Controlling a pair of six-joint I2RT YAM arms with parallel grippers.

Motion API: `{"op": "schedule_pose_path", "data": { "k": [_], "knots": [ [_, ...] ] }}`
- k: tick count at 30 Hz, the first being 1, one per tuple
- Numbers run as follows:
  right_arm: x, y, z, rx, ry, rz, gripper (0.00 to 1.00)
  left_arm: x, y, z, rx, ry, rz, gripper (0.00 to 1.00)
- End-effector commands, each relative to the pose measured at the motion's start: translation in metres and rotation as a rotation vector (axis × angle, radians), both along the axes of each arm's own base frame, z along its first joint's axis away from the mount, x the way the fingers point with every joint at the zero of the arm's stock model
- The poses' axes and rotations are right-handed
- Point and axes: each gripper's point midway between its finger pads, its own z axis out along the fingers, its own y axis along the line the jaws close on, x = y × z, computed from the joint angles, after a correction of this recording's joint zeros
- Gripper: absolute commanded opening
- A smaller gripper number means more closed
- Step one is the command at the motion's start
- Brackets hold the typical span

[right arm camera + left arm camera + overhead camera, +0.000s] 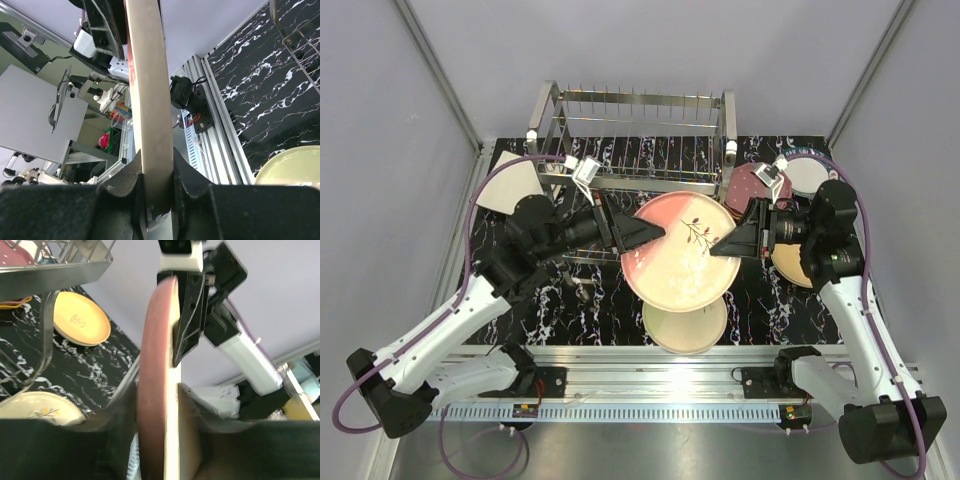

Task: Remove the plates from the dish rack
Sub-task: Pass the plate from the left arm to the right, then place the plate on the table

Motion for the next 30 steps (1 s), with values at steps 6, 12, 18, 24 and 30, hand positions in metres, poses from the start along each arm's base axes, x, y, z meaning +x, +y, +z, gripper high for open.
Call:
{"op": "schedule_pose_path", "data": {
  "k": [6,12,18,24,30],
  "knots": [
    [-0.020,-0.007,-0.012,0.008,0.050,-0.023,0.00,0.009,0.056,0.033,0.022,-0.231,0.270,0.87],
    [-0.027,-0.009,-0.046,-0.031,0.158,-0.004,0.00,0.005,0.110,0.035,0.135,-0.338,0.458,0.95],
    [-0.033,-0.010,-0.080,-0.067,0.222,-0.046,0.00,0.000,0.165,0.037,0.213,-0.419,0.645,0.98],
    [-0.037,-0.013,-0.115,-0.119,0.319,-0.102,0.00,-0.010,0.198,0.037,0.233,-0.471,0.740,0.99],
    [-0.024,-0.016,-0.135,-0.167,0.398,-0.165,0.00,-0.017,0.216,0.035,0.222,-0.491,0.796,0.99]
  ]
}}
